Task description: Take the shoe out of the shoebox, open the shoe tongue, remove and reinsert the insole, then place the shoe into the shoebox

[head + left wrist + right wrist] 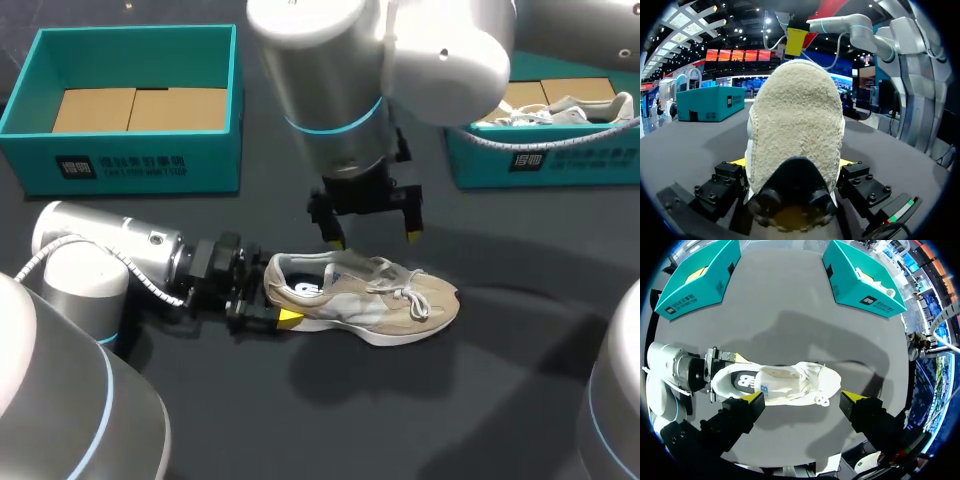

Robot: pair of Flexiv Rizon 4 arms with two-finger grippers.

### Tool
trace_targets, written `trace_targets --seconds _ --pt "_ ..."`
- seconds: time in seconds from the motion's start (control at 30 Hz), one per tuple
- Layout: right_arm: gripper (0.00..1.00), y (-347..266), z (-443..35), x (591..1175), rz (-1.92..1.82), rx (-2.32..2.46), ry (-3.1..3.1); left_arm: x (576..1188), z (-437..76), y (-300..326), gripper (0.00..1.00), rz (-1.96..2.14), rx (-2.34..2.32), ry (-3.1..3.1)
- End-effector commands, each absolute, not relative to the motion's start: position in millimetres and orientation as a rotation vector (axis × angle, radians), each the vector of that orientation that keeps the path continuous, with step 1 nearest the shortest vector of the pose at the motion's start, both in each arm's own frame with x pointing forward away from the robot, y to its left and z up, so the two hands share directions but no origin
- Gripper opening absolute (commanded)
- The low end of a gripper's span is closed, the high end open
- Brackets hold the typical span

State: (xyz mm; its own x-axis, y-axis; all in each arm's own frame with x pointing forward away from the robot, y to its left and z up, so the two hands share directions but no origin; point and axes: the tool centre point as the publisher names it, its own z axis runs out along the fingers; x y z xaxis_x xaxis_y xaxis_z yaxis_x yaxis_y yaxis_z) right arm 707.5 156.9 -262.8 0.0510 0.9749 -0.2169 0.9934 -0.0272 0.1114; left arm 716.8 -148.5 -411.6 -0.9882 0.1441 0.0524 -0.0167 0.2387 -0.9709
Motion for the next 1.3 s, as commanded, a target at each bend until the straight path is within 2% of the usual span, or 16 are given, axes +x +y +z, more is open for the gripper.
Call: trace_targets --seconds 0.03,0.77,1.3 --pt "1.00 169.4 -270.9 707.1 -0.109 2.081 2.011 718.6 -413.3 -148.3 0.00 1.858 -0.124 -2.365" --pt "1.00 184.2 -285.4 703.0 -0.083 2.141 1.955 718.6 -413.3 -148.3 0.00 1.858 -0.124 -2.365" --pt "1.00 206.7 -304.5 696.9 -0.213 2.118 1.892 718.6 -413.3 -148.3 0.00 1.858 -0.124 -2.365"
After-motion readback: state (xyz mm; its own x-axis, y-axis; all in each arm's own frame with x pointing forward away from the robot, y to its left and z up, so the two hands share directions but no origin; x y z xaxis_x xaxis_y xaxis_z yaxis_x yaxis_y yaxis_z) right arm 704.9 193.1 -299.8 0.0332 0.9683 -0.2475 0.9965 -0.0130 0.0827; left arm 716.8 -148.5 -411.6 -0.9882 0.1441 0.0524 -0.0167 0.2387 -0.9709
